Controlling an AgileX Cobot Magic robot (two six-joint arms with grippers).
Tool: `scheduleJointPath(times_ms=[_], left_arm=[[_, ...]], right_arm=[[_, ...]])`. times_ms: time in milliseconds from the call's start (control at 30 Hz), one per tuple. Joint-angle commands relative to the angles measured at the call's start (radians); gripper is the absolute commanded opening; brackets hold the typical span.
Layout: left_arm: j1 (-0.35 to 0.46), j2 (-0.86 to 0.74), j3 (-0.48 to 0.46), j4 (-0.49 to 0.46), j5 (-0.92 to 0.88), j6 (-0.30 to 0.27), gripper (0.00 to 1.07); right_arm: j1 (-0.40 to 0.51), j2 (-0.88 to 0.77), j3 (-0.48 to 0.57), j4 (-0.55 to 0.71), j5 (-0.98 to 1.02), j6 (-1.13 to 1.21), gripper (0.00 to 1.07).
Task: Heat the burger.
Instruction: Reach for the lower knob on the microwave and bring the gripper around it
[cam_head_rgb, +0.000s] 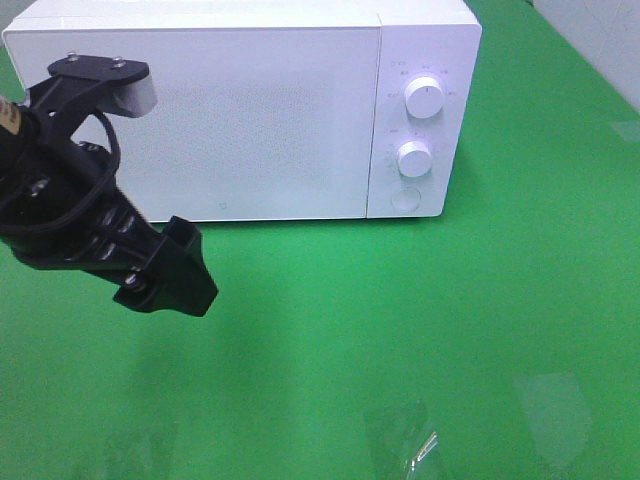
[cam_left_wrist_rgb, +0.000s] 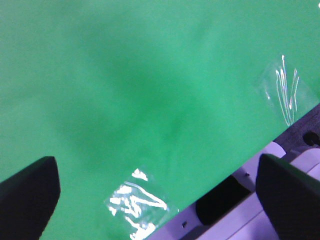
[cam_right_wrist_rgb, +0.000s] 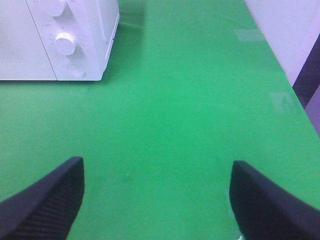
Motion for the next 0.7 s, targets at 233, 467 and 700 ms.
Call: scheduleJointPath(times_ms=[233,467,700], left_arm=[[0.23,-0.016,0.003,0.001,0.184,-0.008,1.02],[0.39,-0.017,0.003,0.013,0.301,0.024,1.02],[0.54,-0.136,0.003,0.028,0.367,0.043,1.02]], right_arm=[[-0.003,-0.027,0.0,-0.005,-0.011,-0.006,0.76],[-0.003,-0.027,0.0,-0.005,-0.011,-0.006,0.76],[-0.003,-0.027,0.0,-0.005,-0.011,-0.006,0.76]])
